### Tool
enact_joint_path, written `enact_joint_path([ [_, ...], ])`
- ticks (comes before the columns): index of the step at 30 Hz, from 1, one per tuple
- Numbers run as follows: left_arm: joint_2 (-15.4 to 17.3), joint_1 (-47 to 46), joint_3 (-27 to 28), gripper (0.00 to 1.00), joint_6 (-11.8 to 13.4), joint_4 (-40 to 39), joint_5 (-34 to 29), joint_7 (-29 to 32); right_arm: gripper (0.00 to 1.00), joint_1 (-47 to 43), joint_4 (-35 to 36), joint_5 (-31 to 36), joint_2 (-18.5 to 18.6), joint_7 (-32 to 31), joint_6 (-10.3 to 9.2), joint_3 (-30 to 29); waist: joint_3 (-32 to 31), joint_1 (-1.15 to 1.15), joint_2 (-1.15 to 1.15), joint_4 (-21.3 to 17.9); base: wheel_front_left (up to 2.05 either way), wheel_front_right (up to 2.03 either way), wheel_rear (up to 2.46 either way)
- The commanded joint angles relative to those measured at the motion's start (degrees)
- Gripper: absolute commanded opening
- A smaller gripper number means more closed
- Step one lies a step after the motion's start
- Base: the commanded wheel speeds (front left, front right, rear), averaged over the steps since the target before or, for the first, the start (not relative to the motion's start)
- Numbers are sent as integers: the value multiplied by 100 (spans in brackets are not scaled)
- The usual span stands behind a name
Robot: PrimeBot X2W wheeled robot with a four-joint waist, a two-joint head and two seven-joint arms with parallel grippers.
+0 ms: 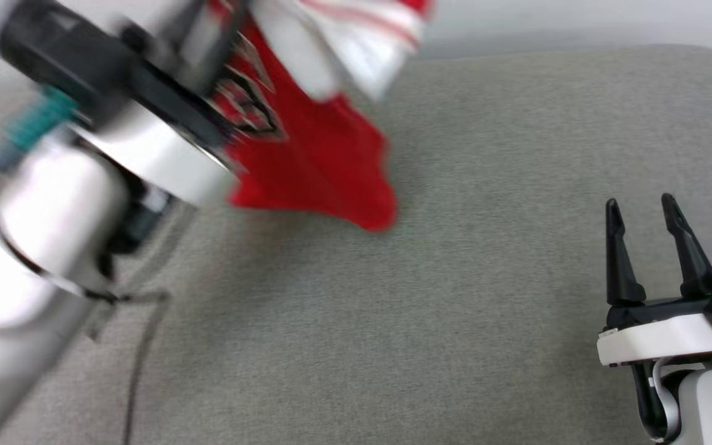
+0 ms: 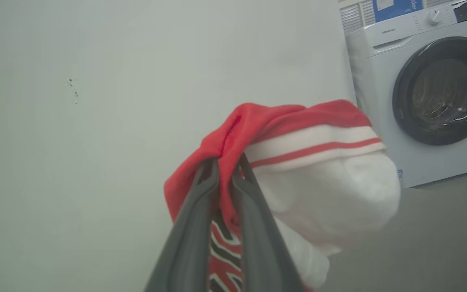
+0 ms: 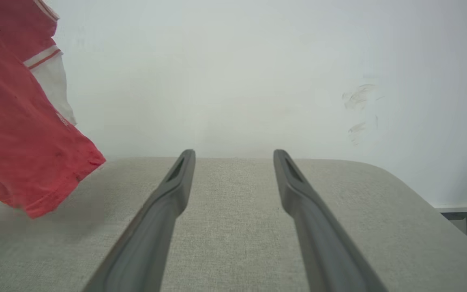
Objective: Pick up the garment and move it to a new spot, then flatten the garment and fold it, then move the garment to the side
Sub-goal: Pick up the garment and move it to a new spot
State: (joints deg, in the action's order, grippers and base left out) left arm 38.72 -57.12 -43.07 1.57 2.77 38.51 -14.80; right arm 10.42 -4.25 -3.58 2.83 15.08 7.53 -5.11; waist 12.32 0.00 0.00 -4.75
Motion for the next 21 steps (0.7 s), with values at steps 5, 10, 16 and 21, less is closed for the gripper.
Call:
enact_joint_path([
  [5,-442,820,-814,0,-144,-48,-184,28,100,-79,-14,-44,7,14,-8,-69,-33,0,0,-150,0,0,0],
  [10,-908,1562,-1485,0,-250,383,-238,3,100,-98,-42,-39,8,14,-7,-88,-19,0,0,-116,0,0,0],
  [16,-1581,2272,-2157,34,-347,1045,-323,-11,100,-107,-90,30,8,14,-7,-97,-78,0,0,62,0,0,0],
  [21,-2062,2497,-2387,100,-425,1346,-443,-37,100,-135,-170,73,8,14,-7,-66,-218,0,0,241,0,0,0],
])
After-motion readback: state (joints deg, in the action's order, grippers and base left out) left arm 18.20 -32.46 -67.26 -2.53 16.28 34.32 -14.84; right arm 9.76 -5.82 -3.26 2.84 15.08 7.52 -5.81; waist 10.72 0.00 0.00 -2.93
